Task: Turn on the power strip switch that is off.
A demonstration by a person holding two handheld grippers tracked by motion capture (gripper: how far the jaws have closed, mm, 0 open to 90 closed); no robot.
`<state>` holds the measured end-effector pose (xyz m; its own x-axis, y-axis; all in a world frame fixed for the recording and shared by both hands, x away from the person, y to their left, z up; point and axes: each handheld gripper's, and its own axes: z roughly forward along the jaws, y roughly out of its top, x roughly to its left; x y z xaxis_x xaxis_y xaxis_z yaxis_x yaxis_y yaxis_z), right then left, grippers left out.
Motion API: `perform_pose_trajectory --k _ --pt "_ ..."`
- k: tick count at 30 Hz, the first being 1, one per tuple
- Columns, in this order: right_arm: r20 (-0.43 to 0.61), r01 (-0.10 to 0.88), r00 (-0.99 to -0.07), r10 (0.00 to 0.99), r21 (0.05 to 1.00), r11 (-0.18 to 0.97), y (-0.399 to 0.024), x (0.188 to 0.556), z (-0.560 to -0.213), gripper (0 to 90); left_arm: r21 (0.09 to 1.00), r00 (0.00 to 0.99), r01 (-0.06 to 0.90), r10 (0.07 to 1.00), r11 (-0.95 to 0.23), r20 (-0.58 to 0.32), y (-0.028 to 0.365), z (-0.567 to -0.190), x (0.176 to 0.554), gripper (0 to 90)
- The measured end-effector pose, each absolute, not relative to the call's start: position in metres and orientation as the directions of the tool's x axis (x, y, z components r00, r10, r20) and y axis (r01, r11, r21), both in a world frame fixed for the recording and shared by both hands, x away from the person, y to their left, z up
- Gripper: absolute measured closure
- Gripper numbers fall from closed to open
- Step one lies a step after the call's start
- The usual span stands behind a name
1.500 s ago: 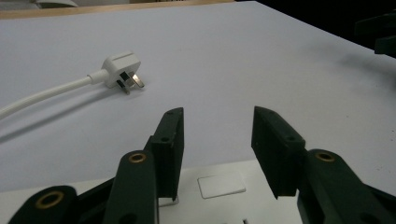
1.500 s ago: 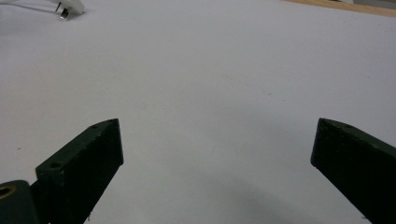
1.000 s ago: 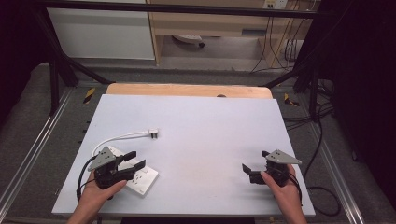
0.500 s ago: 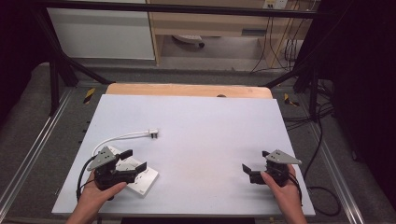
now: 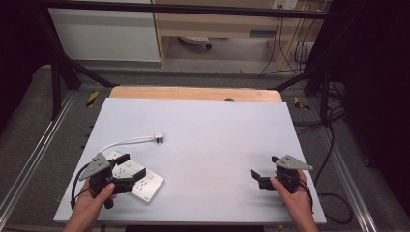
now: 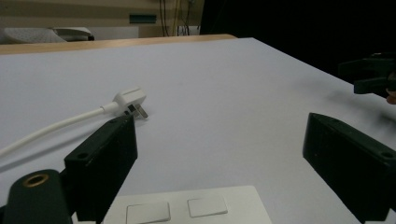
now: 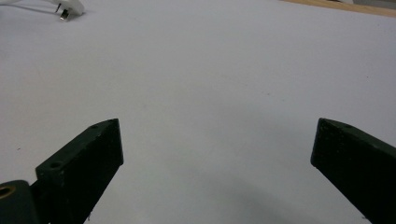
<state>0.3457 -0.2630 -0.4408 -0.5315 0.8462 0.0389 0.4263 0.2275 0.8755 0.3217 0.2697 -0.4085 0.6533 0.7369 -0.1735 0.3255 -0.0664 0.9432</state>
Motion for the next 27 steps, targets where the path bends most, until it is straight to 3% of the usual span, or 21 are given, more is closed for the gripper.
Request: perform_pose_trajectory --k 27 --pt "0.039 0.426 -0.531 0.846 0.876 0.227 -0.264 0.346 -0.441 2.7 0.969 0.558 0.244 0.813 0.030 -0.166 0.336 -0.388 0.307 8.6"
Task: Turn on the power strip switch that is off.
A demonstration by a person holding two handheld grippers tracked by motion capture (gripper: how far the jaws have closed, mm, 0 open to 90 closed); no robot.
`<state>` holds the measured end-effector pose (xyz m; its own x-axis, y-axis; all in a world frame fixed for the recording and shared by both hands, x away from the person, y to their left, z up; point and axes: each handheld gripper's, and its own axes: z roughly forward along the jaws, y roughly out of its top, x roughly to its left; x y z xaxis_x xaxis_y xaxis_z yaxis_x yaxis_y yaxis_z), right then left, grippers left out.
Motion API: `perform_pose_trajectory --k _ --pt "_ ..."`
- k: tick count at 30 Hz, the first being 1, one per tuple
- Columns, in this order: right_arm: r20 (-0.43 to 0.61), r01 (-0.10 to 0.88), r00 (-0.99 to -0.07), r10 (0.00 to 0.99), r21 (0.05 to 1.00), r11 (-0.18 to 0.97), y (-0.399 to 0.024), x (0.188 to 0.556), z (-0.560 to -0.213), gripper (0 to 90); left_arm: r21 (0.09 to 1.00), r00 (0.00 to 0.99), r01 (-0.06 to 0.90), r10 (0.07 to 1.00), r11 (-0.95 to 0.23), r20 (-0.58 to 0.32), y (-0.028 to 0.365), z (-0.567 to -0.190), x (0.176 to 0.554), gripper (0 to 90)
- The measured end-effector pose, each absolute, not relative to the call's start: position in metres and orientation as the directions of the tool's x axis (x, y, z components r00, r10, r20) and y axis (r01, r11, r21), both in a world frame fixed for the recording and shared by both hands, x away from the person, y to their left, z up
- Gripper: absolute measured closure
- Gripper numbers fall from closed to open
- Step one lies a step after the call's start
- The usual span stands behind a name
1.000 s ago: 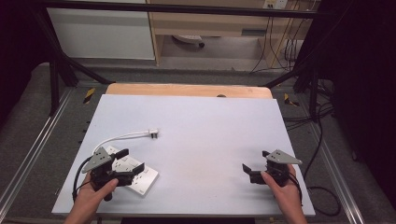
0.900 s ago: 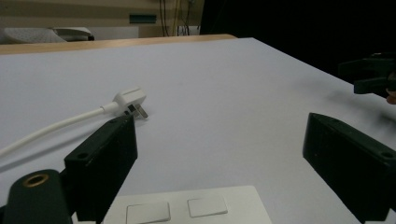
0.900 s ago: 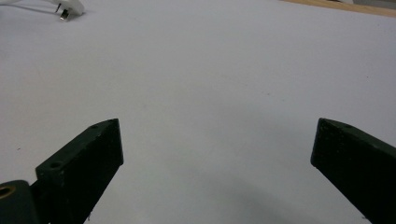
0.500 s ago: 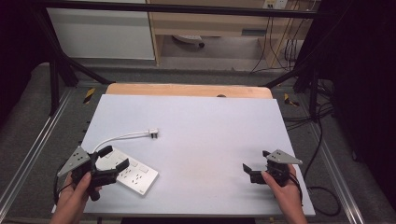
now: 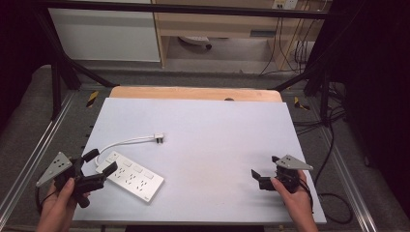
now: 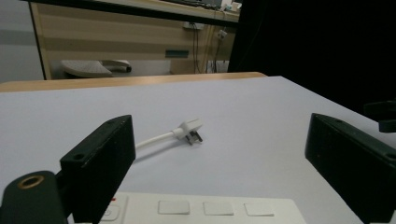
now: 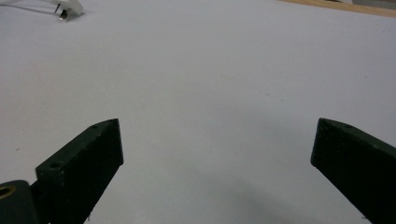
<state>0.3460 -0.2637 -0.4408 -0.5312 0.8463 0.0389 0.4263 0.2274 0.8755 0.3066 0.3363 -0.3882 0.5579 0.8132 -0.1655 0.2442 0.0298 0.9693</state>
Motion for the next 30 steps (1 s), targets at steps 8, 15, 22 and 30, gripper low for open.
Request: perform_pose_trajectory --k 8,15,22,30 --pt "0.039 0.425 -0.530 0.847 0.876 0.226 -0.264 0.346 -0.441 2.7 0.970 0.520 0.240 0.838 0.040 -0.163 0.353 -0.396 0.308 8.6" --pt "0.037 0.424 -0.528 0.848 0.877 0.226 -0.265 0.346 -0.441 2.7 0.967 0.494 0.255 0.856 0.023 -0.151 0.362 -0.406 0.309 8.6" --pt "0.035 0.428 -0.520 0.853 0.875 0.226 -0.265 0.347 -0.441 2.7 0.960 0.472 0.281 0.872 -0.011 -0.128 0.368 -0.417 0.310 8.8" --pt "0.003 0.529 -0.438 0.899 0.810 0.255 -0.271 0.355 -0.454 2.7 0.949 0.488 0.313 0.864 -0.043 -0.122 0.362 -0.428 0.312 8.8"
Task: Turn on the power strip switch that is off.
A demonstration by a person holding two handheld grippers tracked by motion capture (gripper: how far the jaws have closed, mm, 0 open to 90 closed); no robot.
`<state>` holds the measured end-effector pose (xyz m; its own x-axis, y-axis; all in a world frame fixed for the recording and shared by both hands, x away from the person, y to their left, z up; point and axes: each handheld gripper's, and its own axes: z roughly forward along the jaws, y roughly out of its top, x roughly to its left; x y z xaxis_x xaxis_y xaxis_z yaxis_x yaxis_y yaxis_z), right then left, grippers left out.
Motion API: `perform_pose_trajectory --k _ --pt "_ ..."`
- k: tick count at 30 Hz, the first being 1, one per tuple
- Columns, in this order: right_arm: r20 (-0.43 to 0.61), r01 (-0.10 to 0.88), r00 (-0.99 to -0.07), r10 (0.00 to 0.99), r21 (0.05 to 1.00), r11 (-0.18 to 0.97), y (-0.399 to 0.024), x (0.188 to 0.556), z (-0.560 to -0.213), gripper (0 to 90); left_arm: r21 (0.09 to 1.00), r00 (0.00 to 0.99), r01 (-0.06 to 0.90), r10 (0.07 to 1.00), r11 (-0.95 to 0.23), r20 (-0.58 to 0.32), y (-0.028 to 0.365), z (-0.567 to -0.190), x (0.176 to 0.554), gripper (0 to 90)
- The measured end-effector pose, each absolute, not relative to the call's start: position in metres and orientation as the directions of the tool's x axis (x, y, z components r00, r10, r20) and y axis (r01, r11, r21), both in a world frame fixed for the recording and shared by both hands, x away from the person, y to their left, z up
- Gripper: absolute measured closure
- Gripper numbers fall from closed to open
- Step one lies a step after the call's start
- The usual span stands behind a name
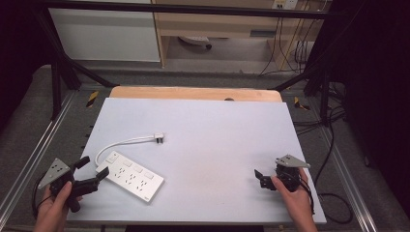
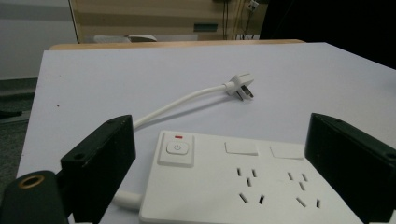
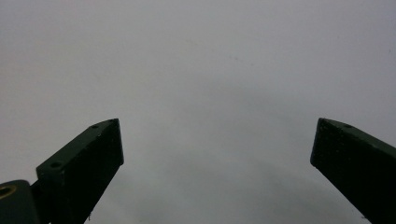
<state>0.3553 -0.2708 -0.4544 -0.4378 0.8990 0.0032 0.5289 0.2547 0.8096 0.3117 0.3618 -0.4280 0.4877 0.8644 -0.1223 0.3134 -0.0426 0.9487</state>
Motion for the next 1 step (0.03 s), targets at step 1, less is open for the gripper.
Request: perform_pose_trajectory --k 1 --pt "-0.012 0.544 -0.430 0.903 0.795 0.270 -0.2715 0.3576 -0.4570 2.7 0.949 0.488 0.313 0.864 -0.043 -0.122 0.3618 -0.4280 0.3117 8.8"
